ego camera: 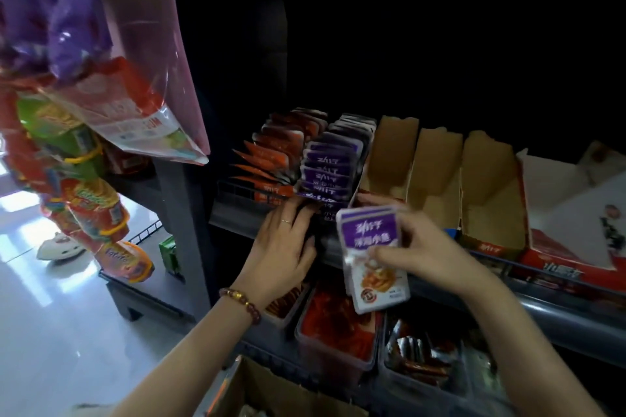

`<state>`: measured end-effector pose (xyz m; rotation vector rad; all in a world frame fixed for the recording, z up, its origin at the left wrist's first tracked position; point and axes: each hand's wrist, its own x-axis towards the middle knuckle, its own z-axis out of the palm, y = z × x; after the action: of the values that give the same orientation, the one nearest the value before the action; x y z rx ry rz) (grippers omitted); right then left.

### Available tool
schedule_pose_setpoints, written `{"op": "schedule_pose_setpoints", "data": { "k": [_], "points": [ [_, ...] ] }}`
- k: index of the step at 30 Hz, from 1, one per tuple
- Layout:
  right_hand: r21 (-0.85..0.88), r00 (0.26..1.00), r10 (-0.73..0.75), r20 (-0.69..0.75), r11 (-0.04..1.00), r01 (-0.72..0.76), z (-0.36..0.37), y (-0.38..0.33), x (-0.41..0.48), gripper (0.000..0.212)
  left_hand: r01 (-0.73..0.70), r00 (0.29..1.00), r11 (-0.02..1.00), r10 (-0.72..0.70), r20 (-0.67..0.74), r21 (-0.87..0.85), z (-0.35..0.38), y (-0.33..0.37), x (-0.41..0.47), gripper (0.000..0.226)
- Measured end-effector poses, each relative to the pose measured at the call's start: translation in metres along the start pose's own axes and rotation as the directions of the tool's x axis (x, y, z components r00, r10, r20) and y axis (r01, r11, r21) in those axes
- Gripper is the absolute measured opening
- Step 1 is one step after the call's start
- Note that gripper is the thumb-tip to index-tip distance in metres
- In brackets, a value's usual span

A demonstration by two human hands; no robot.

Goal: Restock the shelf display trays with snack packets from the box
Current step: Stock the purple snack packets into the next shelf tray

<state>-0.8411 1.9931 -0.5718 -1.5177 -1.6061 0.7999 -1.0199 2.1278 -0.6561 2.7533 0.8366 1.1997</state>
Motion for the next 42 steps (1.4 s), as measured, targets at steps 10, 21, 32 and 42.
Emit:
{"op": "schedule_pose_setpoints", "data": {
  "k": [10,21,32,42],
  "points": [
    [-0.309,0.998,-0.061,-0.02,0.95,0.052,0.025,0.009,0.021,0.021,0.264,0.95,0.937,-0.294,-0.104,-0.23,0.014,0.02,0.007,0.047],
    [0.152,1.0,-0.018,0.009,0.988,0.016,0.025,0.003,0.02,0.031,0.514,0.783,0.815,-0.573,-0.241,-0.268,0.033,0.038,0.031,0.039],
    [0.343,0.998,0.065,-0.006,0.937,-0.059,0.009,-0.002,0.017,0.023,0.571,0.658,0.711,-0.695,-0.289,-0.41,0.022,0.062,0.047,0.079],
    [0.121,0.988,0.059,0.142,0.99,-0.077,-0.011,-0.016,0.011,0.028,0.598,0.602,0.588,-0.778,-0.178,-0.545,0.011,0.068,0.055,0.064]
  ]
}}
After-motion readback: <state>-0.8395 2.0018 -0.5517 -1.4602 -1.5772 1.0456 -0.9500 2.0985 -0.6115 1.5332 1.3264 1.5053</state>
